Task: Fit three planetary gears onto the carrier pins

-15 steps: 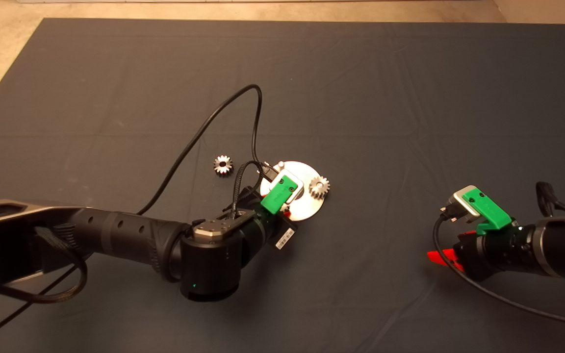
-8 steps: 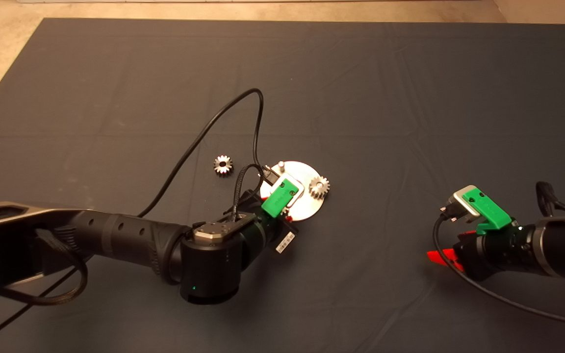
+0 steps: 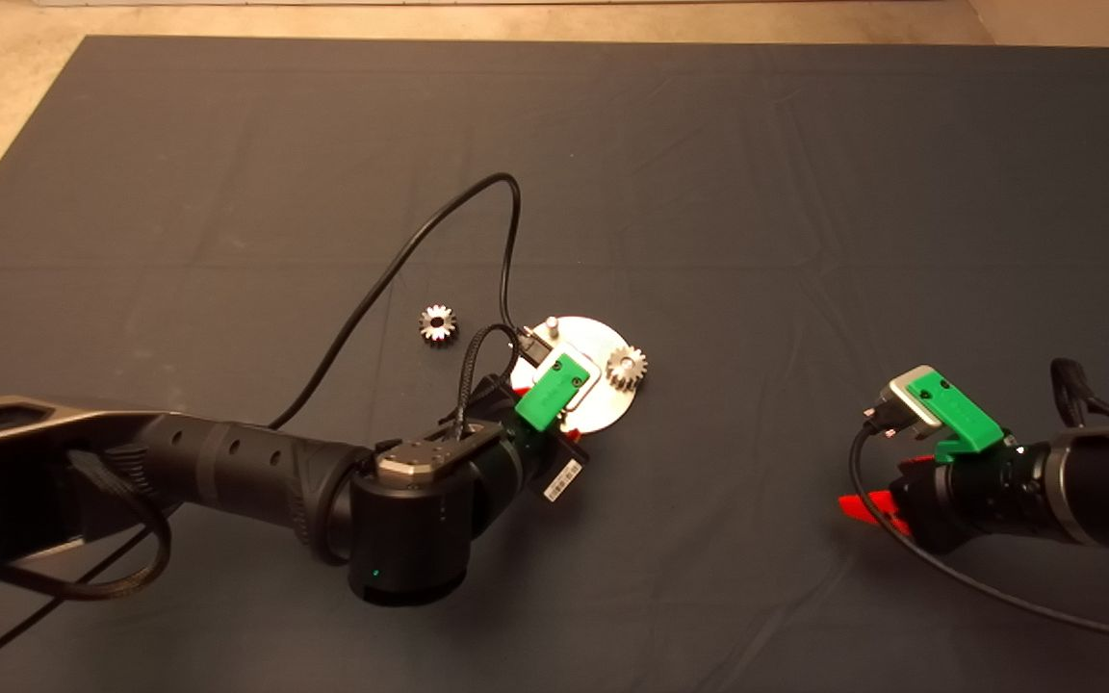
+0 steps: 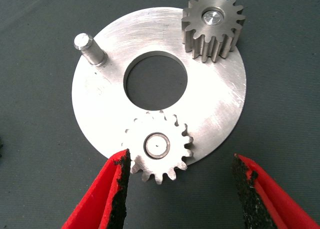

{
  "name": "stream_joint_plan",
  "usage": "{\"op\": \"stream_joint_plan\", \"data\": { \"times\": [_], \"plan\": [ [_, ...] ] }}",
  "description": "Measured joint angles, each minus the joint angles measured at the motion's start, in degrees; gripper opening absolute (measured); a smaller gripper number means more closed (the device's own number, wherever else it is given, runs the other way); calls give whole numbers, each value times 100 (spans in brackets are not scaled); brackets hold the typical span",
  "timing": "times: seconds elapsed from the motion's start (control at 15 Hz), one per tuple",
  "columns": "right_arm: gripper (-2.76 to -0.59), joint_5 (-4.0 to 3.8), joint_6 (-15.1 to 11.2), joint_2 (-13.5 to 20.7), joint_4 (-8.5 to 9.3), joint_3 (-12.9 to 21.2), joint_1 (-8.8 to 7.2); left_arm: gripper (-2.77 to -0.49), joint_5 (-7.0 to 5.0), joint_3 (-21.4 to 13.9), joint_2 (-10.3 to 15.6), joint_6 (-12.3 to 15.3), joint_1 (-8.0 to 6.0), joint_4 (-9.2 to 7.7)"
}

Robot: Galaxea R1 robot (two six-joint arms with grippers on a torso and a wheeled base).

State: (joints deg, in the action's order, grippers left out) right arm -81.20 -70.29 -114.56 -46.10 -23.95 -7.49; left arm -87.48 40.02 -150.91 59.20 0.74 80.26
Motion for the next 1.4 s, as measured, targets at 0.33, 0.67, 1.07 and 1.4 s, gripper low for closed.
{"op": "stream_joint_plan", "data": {
  "times": [0.33, 0.67, 1.07, 1.4],
  "plan": [
    [-144, 2, 84, 1, 0, 0, 0, -177, 0, -152, 25, -18, -228, -166],
    [-144, 0, 150, 9, 0, 0, 2, -162, 2, -190, 380, -24, -928, -944],
    [-144, 9, 244, -7, 0, 0, 2, -148, 7, -188, 837, -347, -1326, -1723],
    [-144, 17, 277, -3, 0, 0, 0, -148, 5, 93, 1222, -659, -1375, -1803]
  ]
}}
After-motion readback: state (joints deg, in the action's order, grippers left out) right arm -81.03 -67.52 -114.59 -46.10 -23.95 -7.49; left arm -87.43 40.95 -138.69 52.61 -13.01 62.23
